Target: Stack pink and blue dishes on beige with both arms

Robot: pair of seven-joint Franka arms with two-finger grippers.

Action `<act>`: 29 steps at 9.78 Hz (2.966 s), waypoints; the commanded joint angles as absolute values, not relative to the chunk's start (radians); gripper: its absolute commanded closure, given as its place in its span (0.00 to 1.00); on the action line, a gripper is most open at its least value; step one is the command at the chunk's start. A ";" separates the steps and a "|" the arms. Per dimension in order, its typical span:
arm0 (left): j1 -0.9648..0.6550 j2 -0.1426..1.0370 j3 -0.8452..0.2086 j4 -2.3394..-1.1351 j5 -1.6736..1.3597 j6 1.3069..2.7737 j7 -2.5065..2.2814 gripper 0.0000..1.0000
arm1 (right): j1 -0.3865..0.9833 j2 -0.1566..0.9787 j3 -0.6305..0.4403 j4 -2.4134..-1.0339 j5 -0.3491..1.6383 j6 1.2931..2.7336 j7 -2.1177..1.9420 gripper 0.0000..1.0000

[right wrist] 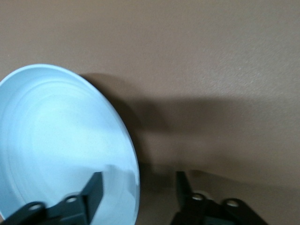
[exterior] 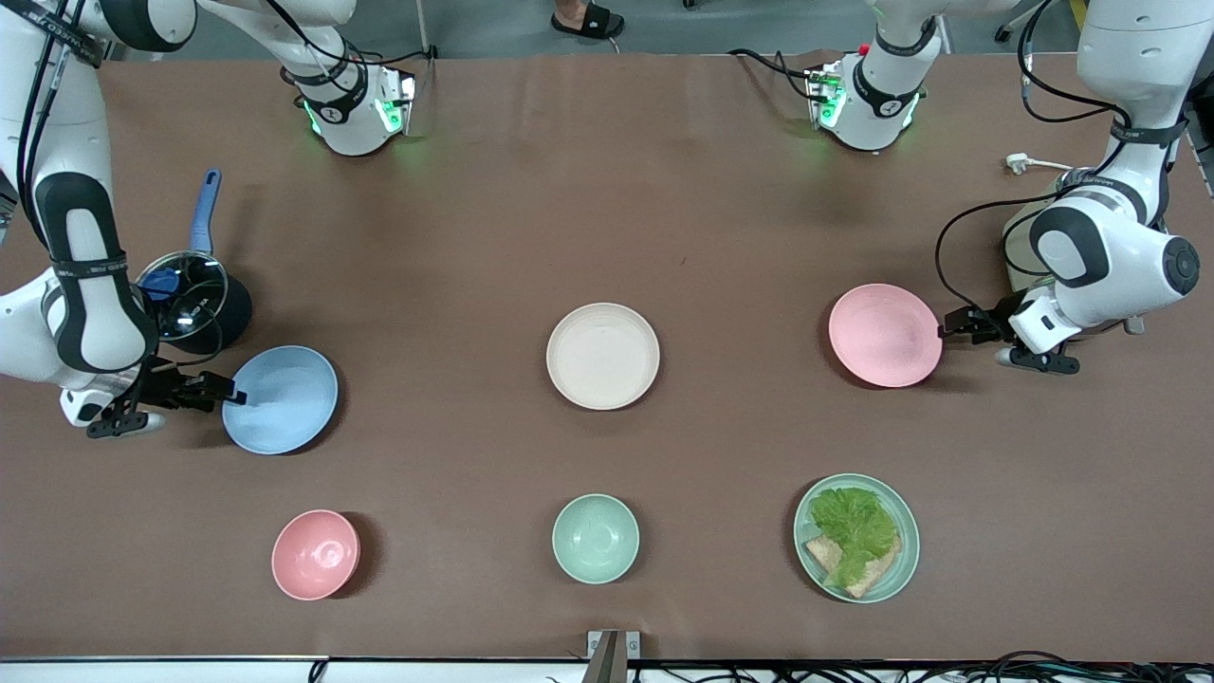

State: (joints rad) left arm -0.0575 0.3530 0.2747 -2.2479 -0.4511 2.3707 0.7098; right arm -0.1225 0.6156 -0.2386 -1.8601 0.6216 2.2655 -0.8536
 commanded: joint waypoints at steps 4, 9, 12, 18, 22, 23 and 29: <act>-0.069 0.408 0.255 -2.257 -0.475 2.393 0.784 0.71 | -0.138 0.606 -0.238 -1.873 0.686 2.218 -0.853 0.97; -0.072 0.422 0.226 -2.238 -0.540 2.450 0.784 1.00 | -0.082 0.553 -0.282 -1.820 0.594 2.111 -0.734 0.99; -0.069 0.367 0.221 -2.218 -0.532 2.428 0.788 1.00 | -0.060 0.404 -0.258 -1.721 0.263 1.916 -0.328 0.99; -0.061 0.250 -0.181 -2.112 -0.523 2.258 0.244 1.00 | -0.049 0.119 -0.135 -1.692 0.250 1.583 -0.059 0.99; -0.078 0.429 -0.466 -2.079 -0.485 2.590 -0.149 1.00 | -0.051 0.023 0.090 -1.902 0.250 1.743 0.196 0.99; -0.087 0.487 -0.492 -2.044 -0.381 2.629 -0.281 1.00 | -0.051 0.021 0.138 -1.958 0.252 1.822 0.234 0.99; -0.136 0.706 -0.584 -1.913 0.185 2.669 -0.906 0.93 | -0.049 0.038 0.279 -2.094 0.268 2.008 0.288 0.99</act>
